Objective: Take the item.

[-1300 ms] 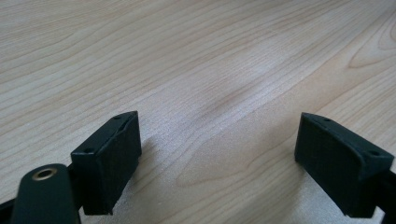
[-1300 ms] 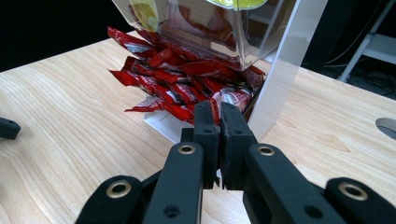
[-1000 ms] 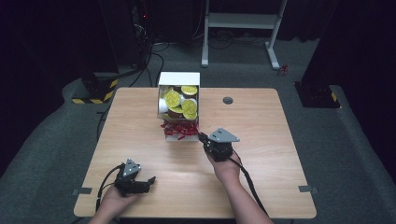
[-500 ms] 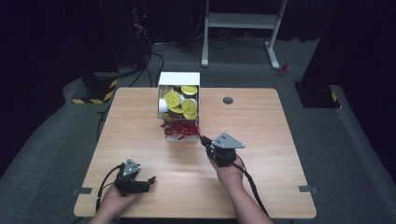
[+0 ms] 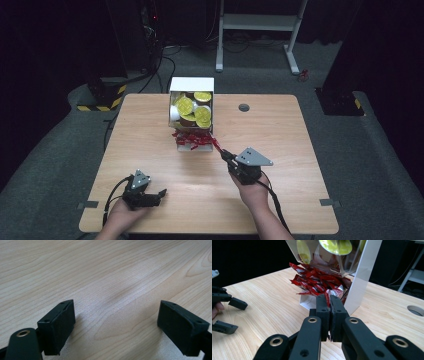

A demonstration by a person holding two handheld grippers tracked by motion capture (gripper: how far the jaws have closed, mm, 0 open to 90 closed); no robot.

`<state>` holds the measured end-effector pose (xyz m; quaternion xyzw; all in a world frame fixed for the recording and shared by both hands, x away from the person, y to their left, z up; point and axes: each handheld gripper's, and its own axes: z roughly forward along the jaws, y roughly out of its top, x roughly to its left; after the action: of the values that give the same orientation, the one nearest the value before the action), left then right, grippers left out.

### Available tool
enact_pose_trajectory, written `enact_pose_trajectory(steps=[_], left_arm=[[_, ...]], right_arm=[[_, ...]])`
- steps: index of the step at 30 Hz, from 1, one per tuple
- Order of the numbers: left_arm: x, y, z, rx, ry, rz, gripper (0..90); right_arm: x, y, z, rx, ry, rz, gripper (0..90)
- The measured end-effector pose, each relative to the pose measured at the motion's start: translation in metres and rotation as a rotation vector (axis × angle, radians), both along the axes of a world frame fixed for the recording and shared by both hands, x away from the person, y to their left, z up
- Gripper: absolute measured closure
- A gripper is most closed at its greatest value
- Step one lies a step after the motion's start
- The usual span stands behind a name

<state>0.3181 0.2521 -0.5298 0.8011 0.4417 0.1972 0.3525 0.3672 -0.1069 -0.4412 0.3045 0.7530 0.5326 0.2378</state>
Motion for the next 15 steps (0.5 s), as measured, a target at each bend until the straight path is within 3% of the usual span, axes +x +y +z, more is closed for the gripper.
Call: enact_pose_trajectory(steps=[15], left_arm=[[0.0018,-0.0004,0.0004,0.009,-0.002,-0.026,15.0]], right_arm=[[-0.0066,-0.0109,0.0017,-0.001,-0.009,-0.022,88.4]])
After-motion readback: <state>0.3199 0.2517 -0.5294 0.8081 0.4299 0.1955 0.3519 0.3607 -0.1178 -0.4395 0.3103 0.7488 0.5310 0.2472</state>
